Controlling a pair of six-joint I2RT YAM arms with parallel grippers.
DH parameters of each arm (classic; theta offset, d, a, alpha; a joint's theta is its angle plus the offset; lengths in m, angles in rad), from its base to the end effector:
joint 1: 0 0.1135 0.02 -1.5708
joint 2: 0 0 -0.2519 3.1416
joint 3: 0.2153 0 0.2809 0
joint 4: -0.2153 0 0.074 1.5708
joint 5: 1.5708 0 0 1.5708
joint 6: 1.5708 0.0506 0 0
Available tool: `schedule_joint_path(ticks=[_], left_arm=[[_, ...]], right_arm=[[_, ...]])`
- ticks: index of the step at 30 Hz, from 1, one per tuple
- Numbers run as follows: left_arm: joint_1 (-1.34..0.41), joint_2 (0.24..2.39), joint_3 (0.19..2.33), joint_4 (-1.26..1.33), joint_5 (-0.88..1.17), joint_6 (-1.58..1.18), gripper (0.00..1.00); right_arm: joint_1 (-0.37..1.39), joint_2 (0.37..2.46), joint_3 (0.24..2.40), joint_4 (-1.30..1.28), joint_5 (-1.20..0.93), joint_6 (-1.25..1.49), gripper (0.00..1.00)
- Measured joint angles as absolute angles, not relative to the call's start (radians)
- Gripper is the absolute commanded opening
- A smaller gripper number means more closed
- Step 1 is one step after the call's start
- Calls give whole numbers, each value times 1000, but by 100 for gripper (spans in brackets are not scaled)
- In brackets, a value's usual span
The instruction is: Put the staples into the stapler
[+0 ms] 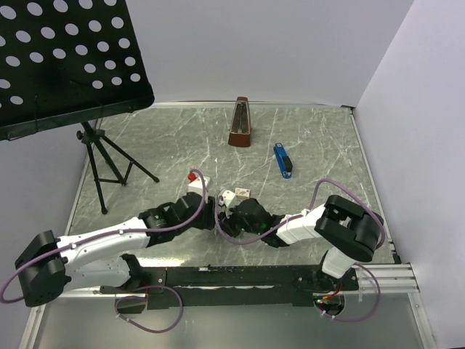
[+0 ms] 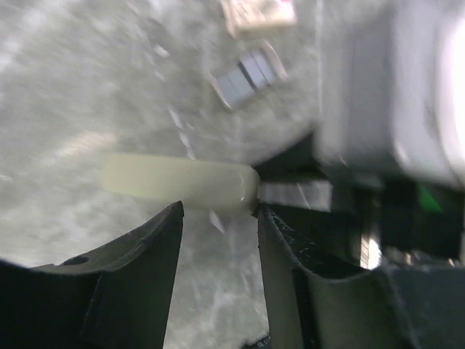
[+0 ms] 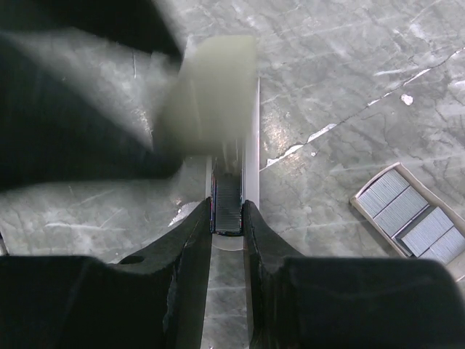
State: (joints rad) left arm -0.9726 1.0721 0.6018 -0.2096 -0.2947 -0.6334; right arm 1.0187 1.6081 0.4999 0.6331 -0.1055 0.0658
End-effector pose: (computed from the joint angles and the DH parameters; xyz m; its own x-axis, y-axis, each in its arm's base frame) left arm 0.1622 -0.2120 0.1869 -0.6781 -0.0107 -0.7349 0.3253 0.8923 -0.3131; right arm 0.1613 0.2719 0.0896 -0.2983 -0.3596 -0.8842 -0.8781 0.4665 0.1065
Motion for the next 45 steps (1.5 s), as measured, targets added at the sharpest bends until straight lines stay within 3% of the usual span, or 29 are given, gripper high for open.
schedule_joint_path(ticks=[6,12,17,26,33,40,45], left_arm=[[-1043,1131,605,-223,-313,-675,55],[-1053,1103,605,-245,-336,-704,64],[-1051,971,605,-260,-396,-723,74],[-928,696,606,-319,-484,-704,78],[-813,599,622,-372,-503,-606,81],[-787,550,646,-387,-550,-485,84],[-780,488,645,-379,-611,-411,91]], right_arm=[[1019,1608,495,641,-101,88,15],[1019,1608,489,652,-96,89,20],[1019,1607,487,653,-91,91,29],[1019,1585,485,619,-91,98,42],[1019,1520,485,524,-89,104,50],[1019,1382,517,310,-67,106,50],[1019,1348,692,82,-38,107,46]])
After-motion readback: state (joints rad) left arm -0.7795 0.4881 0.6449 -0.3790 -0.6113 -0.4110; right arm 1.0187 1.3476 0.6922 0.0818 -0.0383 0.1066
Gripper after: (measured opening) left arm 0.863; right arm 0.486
